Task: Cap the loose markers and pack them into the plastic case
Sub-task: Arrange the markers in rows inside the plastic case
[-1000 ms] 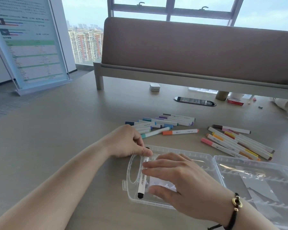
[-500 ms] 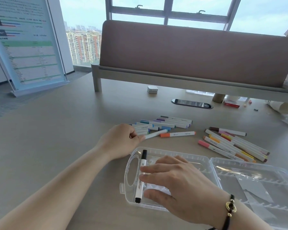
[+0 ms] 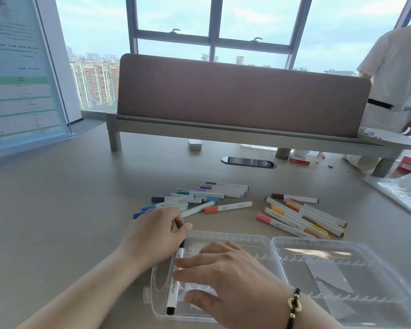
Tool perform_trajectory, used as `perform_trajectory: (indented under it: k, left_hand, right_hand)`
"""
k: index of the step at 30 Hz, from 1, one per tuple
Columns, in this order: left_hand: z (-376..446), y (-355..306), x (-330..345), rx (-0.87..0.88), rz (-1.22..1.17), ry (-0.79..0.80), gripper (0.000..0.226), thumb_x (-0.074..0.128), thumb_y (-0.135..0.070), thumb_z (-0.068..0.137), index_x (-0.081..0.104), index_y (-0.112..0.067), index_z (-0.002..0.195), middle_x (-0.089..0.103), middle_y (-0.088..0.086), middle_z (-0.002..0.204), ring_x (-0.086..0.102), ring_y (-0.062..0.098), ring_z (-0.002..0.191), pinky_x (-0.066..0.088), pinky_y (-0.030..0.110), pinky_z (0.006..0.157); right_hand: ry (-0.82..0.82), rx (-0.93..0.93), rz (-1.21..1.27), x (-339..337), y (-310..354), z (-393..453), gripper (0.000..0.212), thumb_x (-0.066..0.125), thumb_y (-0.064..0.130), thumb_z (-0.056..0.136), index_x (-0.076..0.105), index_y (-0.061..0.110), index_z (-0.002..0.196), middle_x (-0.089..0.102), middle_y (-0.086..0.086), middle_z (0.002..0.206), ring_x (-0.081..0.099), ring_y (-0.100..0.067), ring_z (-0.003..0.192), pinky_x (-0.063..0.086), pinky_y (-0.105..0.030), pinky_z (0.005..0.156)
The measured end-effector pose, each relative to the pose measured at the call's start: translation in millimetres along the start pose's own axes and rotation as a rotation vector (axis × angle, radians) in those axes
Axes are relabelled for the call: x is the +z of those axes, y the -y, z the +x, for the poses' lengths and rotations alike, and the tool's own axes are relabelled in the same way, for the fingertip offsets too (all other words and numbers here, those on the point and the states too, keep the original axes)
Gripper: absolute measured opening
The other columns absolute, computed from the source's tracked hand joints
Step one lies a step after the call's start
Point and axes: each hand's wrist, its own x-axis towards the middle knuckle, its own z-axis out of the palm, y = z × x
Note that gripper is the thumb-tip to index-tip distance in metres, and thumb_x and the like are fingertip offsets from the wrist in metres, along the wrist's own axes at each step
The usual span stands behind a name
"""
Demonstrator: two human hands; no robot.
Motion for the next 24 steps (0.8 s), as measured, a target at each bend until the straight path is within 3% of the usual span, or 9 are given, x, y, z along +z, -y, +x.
perform_trajectory:
  k: [8,12,14,16,21,24]
  left_hand:
    - [0.0,-3.2,4.7,0.023,-0.052,-0.066,0.027,0.07,-0.041,0.086,0.06,-0.03,0.063,0.059,-0.011,0.059,0.054,0.007,0.058,0.044,0.027,0.052]
    - [-1.0,-11.9,6.9,0.059,-0.107,-0.04,0.021,0.071,-0.037,0.085,0.063,-0.034,0.066,0.059,-0.02,0.061,0.055,0.0,0.061,0.035,0.017,0.054]
    - [-1.2,-16.3,8.9,0.106,-0.106,-0.019,0.018,0.073,-0.041,0.083,0.063,-0.038,0.069,0.059,-0.022,0.063,0.056,-0.001,0.064,0.036,0.016,0.055]
    - [-2.3,-18.6,9.0,0.147,-0.12,0.0,0.015,0.069,-0.05,0.08,0.063,-0.04,0.07,0.061,-0.022,0.069,0.057,-0.002,0.07,0.04,0.019,0.056]
    - [-4.2,-19.5,5.1,0.213,-0.117,0.054,0.01,0.064,-0.054,0.077,0.065,-0.045,0.076,0.058,-0.038,0.094,0.056,-0.006,0.084,0.042,0.021,0.059]
    - [-4.8,-17.5,5.5,0.207,-0.123,0.042,0.007,0.064,-0.054,0.075,0.065,-0.047,0.077,0.06,-0.037,0.093,0.056,-0.007,0.087,0.044,0.021,0.06]
  right_hand:
    - [-0.005,0.025,0.148,-13.3,-13.2,-5.9,0.04,0.052,0.048,0.098,0.051,0.042,0.138,0.045,0.023,0.148,0.039,-0.009,0.135,0.027,-0.031,0.111]
    - [-0.228,0.286,0.169,-40.5,-70.1,-23.2,0.03,0.059,0.044,0.095,0.064,0.037,0.123,0.066,0.016,0.125,0.056,-0.008,0.116,0.044,-0.031,0.1]
    - [-0.3,0.487,0.072,-54.0,-116.2,-30.8,0.025,0.059,0.038,0.095,0.068,0.035,0.118,0.069,0.014,0.118,0.06,-0.01,0.109,0.045,-0.025,0.09]
    - [-0.348,0.664,-0.018,-64.3,-165.2,-34.6,0.026,0.057,0.033,0.096,0.069,0.031,0.119,0.069,0.011,0.12,0.06,-0.014,0.112,0.046,-0.028,0.092]
    - [-0.228,0.887,-0.018,-63.7,-243.6,-27.1,0.032,0.058,0.029,0.098,0.065,0.018,0.128,0.067,-0.001,0.127,0.059,-0.021,0.116,0.048,-0.039,0.103]
    - [-0.171,0.9,-0.03,-57.6,-255.9,-12.3,0.024,0.062,0.029,0.094,0.074,0.019,0.112,0.073,-0.001,0.107,0.064,-0.022,0.1,0.055,-0.043,0.093]
